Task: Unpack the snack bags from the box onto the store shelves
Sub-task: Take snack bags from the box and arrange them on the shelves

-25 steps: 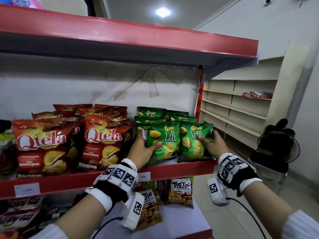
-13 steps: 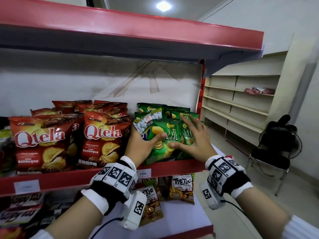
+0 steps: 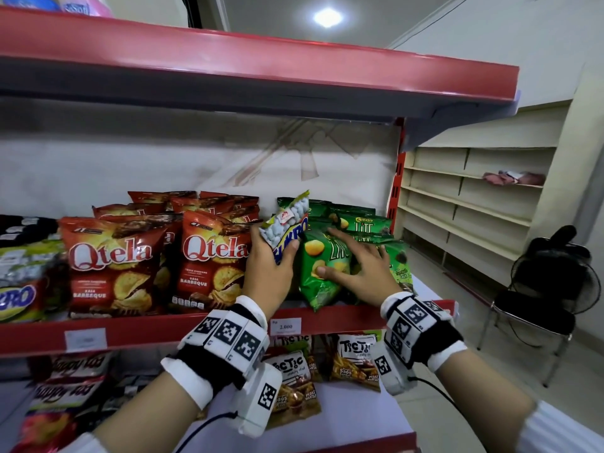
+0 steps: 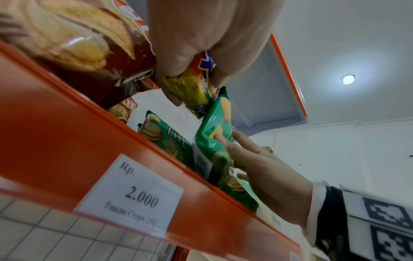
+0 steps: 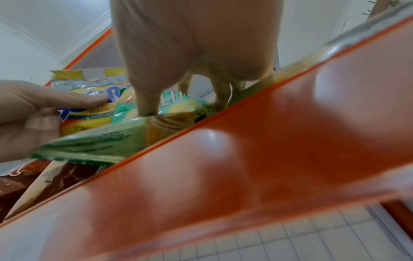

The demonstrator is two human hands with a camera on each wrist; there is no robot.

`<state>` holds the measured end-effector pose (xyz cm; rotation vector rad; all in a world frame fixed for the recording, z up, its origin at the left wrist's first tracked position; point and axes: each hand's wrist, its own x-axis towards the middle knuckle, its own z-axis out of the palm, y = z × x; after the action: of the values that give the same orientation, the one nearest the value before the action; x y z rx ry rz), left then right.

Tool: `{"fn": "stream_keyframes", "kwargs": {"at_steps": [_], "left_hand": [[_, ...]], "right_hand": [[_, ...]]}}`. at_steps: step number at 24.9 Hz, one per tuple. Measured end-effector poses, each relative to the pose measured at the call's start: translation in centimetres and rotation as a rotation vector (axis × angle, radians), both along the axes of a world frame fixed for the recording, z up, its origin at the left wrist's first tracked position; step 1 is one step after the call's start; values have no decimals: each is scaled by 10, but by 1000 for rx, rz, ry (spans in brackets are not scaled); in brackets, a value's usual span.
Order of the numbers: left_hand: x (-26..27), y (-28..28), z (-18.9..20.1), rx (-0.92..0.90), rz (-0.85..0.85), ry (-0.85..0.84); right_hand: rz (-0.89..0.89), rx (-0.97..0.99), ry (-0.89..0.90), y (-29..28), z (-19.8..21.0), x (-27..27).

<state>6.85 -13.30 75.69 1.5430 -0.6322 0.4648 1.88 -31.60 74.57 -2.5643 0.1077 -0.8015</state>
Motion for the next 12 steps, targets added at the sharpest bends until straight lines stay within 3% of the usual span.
{"fn": "stream_keyframes", "kwargs": {"at_steps": [3, 7, 12], "left_hand": [[-1, 7, 4, -72, 21, -9], [-2, 20, 2, -99, 45, -57], [-8, 38, -11, -69, 16, -113]], "right_hand": [[-122, -2, -103, 6, -3, 5], [-306, -238, 14, 14, -13, 15], [-328, -325, 58, 15, -14, 17]]}}
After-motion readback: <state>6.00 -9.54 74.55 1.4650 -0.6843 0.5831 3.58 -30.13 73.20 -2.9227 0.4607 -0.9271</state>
